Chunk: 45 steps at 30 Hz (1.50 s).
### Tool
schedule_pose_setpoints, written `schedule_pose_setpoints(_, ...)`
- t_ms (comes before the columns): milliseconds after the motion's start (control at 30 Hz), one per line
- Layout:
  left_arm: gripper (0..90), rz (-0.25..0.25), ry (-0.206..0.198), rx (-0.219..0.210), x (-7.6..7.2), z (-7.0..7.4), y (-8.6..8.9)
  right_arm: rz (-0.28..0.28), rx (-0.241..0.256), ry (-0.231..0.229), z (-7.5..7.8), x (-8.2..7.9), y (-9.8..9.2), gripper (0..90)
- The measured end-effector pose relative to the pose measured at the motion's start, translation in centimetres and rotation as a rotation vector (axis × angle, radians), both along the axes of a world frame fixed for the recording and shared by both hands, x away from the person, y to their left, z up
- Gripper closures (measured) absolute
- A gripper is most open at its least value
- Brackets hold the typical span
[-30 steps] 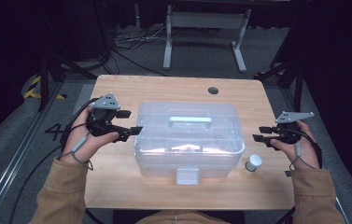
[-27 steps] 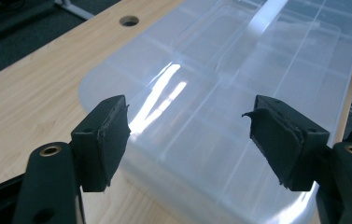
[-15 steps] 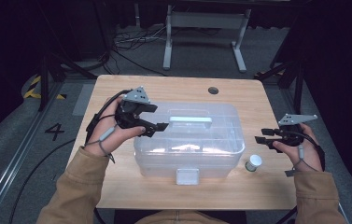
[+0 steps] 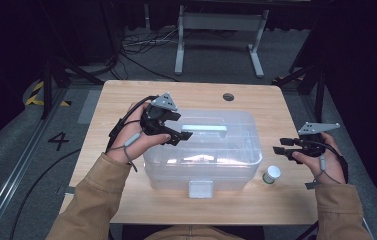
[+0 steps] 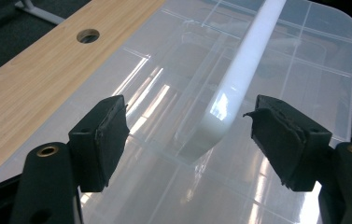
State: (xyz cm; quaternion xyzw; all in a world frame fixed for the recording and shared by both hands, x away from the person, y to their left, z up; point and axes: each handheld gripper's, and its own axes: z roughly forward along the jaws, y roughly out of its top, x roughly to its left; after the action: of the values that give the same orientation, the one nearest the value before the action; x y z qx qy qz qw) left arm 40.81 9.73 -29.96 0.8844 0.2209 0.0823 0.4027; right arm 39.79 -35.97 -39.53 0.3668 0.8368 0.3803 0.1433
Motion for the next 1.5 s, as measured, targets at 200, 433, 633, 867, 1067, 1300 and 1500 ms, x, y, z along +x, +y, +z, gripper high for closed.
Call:
schedule_pose_setpoints(200, 27.6, -0.002, 0.004, 0.020, 0.3, -0.6, -0.8, 0.008, 0.019, -0.003, 0.2, -0.1, 0.0, 51.5)
schedule_pose_setpoints(433, 34.4, -0.007, 0.003, 0.015, 0.4, -0.9, -1.0, 0.011, 0.016, -0.004, 0.1, -0.1, 0.0, 51.8)
schedule_pose_setpoints(633, 47.6, -0.030, 0.014, 0.007, 0.5, -0.9, -0.9, 0.014, 0.018, -0.004, 0.1, -0.1, 0.0, 51.8)
schedule_pose_setpoints(867, 69.3, -0.058, 0.022, 0.014, 0.2, -1.1, -1.0, 0.025, 0.032, -0.001, 0.2, -0.1, 0.2, 51.8)
schedule_pose_setpoints(1067, 70.4, -0.050, 0.001, 0.052, 0.0, -0.7, -1.2, 0.024, 0.031, 0.002, 0.1, -0.1, 0.2, 51.8)
schedule_pose_setpoints(1300, 71.2, -0.055, -0.004, 0.086, 0.0, -0.3, -1.4, 0.025, 0.039, -0.002, 0.3, -0.2, 0.1, 51.7)
schedule_pose_setpoints(1500, 71.3, -0.057, -0.001, 0.121, 0.0, 0.3, -1.5, 0.045, 0.077, -0.013, 0.6, -0.3, 0.3, 51.8)
